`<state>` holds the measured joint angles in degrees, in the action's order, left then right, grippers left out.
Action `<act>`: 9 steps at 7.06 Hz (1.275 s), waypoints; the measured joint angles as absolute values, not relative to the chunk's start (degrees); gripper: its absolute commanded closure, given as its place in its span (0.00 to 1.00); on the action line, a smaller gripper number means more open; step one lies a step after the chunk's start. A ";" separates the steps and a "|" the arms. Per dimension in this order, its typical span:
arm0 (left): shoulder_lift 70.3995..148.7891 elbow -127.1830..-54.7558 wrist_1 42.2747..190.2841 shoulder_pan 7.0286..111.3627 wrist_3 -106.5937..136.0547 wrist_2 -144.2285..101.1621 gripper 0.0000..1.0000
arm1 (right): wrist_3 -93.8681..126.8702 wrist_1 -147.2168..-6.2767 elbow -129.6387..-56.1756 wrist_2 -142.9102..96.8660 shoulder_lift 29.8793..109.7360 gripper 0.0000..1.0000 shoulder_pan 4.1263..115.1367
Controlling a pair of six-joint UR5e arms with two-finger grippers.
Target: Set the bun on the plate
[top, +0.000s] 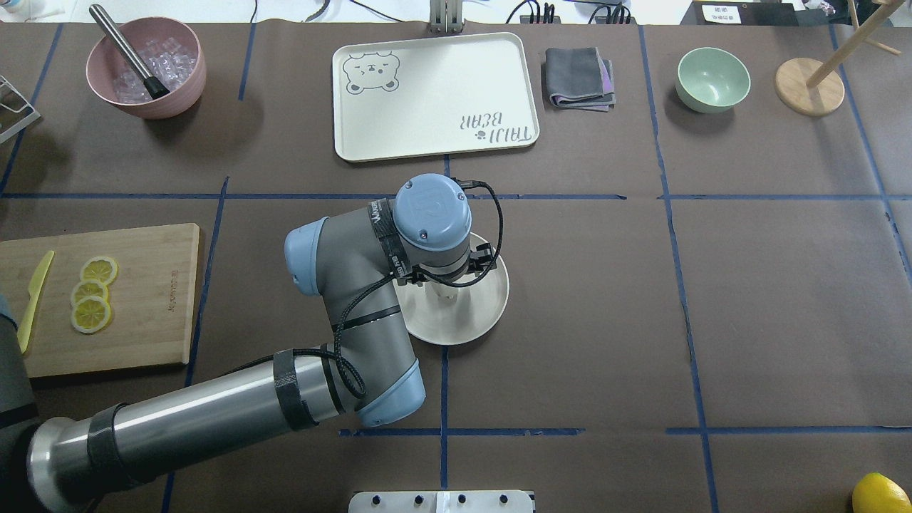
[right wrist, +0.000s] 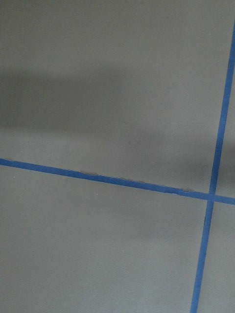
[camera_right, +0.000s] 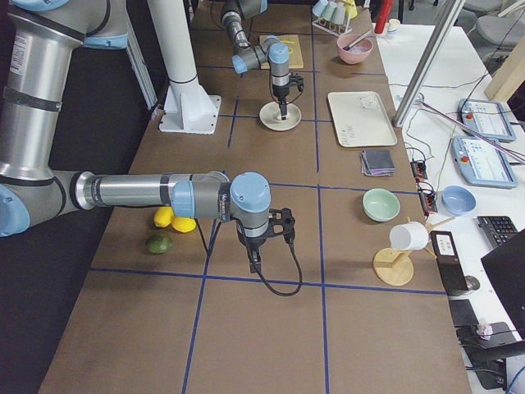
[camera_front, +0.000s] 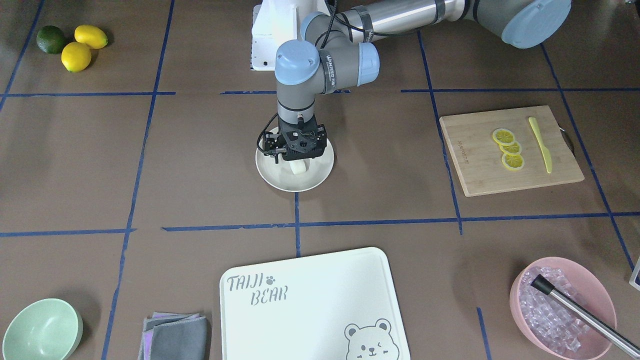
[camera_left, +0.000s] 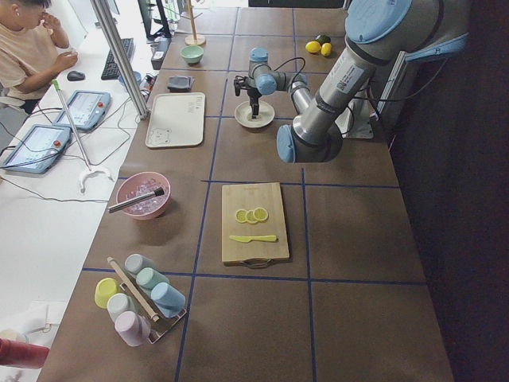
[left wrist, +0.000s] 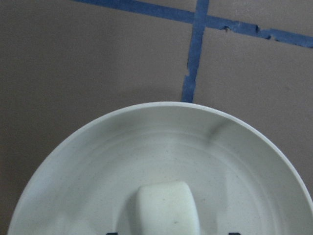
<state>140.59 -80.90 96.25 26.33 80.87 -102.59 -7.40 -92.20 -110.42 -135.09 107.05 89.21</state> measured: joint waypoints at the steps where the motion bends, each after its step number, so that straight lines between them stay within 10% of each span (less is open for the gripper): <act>1: 138.24 -86.34 92.16 27.14 76.92 -103.09 0.01 | -7.44 -92.20 -110.42 -135.09 107.05 0.00 89.21; 5: 110.06 -115.27 84.76 37.70 47.34 -111.27 0.00 | -7.55 -92.20 -110.39 -135.00 107.05 0.00 89.21; 9: 88.10 -113.27 85.61 69.62 8.04 -133.84 0.00 | -7.45 -92.12 -110.47 -135.08 107.05 0.00 89.21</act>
